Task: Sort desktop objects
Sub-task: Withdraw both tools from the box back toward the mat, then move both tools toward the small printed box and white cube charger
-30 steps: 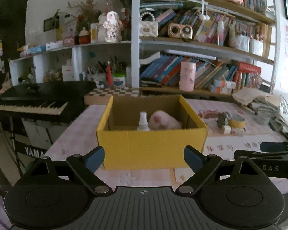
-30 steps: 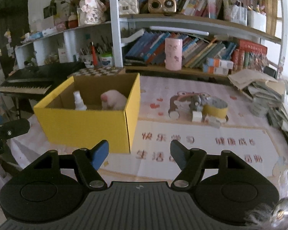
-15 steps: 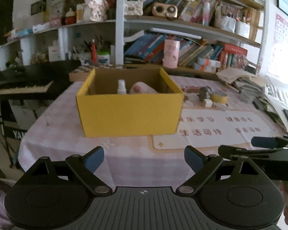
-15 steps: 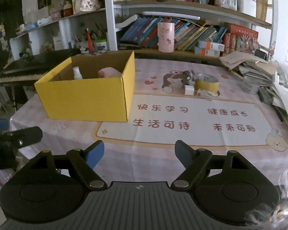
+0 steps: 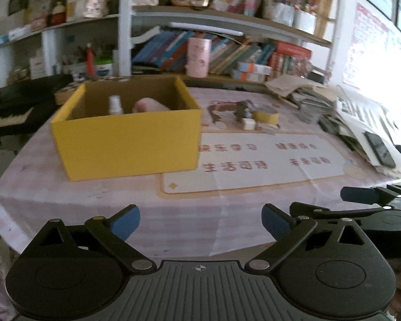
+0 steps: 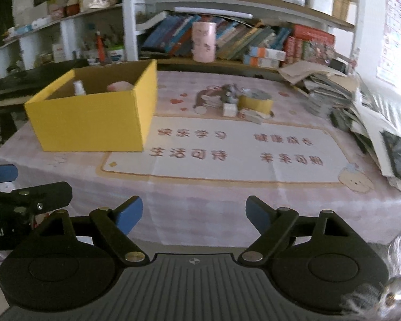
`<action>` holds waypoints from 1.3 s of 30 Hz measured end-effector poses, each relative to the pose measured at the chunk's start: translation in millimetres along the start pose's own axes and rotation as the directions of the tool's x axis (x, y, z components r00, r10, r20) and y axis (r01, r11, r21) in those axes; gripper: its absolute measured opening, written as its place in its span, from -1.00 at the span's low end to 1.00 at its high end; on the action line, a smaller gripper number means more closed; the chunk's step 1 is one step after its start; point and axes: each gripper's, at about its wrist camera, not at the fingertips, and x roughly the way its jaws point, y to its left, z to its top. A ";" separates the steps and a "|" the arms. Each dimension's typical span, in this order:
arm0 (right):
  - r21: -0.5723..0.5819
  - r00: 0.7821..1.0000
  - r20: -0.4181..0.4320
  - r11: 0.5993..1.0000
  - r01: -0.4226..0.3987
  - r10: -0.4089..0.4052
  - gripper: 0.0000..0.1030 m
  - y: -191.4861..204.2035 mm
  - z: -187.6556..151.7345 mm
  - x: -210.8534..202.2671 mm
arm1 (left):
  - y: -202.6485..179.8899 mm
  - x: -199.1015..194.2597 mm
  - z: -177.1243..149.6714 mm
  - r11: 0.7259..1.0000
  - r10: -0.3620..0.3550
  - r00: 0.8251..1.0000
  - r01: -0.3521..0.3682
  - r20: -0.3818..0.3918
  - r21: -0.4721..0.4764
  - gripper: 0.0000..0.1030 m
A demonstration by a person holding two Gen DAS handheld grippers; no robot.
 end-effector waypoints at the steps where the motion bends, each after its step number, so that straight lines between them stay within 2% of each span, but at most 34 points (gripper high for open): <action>1: 0.007 1.000 -0.003 1.000 0.008 -0.008 0.62 -3.1 -0.9 -0.1 | -3.6 1.9 0.6 1.000 -0.008 1.000 0.008 -0.002 0.010 0.93; 6: 0.034 0.999 -0.010 0.999 0.039 -0.039 0.62 -21.0 -2.9 1.5 | -23.1 13.3 6.0 0.998 -0.042 0.999 0.043 -0.010 0.056 0.93; 14: 0.063 0.998 -0.014 0.996 0.067 -0.066 0.62 -60.2 5.1 15.8 | -56.7 40.1 21.8 0.994 -0.059 0.998 0.061 -0.024 0.091 0.93; 19: 0.078 0.998 -0.035 0.995 0.060 -0.057 0.62 -90.5 18.8 33.2 | -81.8 60.8 35.4 0.991 -0.057 0.998 0.060 -0.028 0.117 0.93; 24: 0.069 0.997 -0.060 0.997 0.048 -0.044 0.62 -119.6 33.9 54.9 | -102.7 88.8 49.9 0.993 -0.052 0.997 0.057 -0.049 0.104 0.93; 31: 0.074 0.996 -0.094 0.997 0.012 -0.005 0.62 -163.5 52.8 88.6 | -130.3 130.0 70.7 0.997 -0.022 0.997 0.027 -0.072 0.065 0.93; 39: 0.041 0.992 -0.109 0.997 -0.061 0.065 0.62 -190.4 67.4 126.1 | -144.7 152.6 96.8 0.998 0.064 0.997 -0.064 -0.050 0.012 0.93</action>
